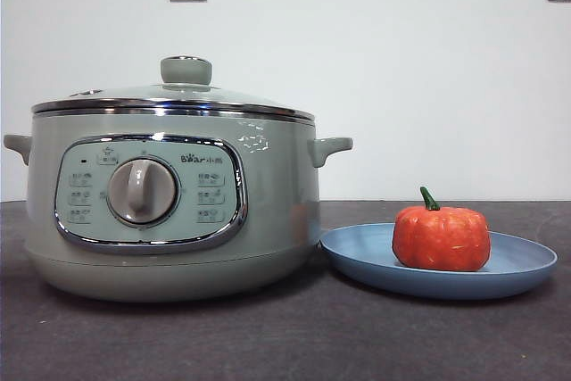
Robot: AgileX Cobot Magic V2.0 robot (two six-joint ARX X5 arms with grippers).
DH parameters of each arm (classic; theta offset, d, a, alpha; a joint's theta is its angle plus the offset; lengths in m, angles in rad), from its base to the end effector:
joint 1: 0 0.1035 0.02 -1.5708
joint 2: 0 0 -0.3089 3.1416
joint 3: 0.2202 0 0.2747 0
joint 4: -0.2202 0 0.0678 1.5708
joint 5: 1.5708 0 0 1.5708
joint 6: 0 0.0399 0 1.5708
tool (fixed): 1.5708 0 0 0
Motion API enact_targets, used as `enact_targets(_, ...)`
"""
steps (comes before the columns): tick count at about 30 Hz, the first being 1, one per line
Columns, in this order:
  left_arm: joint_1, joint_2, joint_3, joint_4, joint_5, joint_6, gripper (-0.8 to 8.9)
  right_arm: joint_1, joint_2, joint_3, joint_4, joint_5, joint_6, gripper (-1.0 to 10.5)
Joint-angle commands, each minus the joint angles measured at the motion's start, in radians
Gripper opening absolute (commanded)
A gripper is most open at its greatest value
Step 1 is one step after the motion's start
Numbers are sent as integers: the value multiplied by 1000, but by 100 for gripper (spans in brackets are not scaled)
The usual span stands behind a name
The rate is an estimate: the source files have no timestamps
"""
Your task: Take the pumpkin out from the steamer,put the pumpkin in the blue plate,close the lid
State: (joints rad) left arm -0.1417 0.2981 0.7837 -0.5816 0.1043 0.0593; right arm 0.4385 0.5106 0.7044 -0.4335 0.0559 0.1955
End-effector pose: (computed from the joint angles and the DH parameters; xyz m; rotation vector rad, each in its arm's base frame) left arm 0.0398 -0.0099 0.3621 0.0608 0.0889 -0.2486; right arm 0.0974 0.0432 0.3394 0.1332 0.2700 0.3563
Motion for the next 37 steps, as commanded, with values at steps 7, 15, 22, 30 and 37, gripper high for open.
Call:
enact_targets(7,191,-89,-302,185,11,-16,-3,1,0,-1,5,3,10,-17)
enact_targets(15,196,-171,-563,346,9,-70,-3,1,0,-1,4,3,10,-17)
enact_targets(22,196,-264,-683,379,7,-101,-3,1,0,-1,4,3,10,-17)
enact_targets(30,196,-290,-730,372,2,-117,-3,1,0,-1,3,3,10,-17)
enact_targets(37,196,-297,-775,390,2,-164,-3,1,0,-1,-5,3,10,-17)
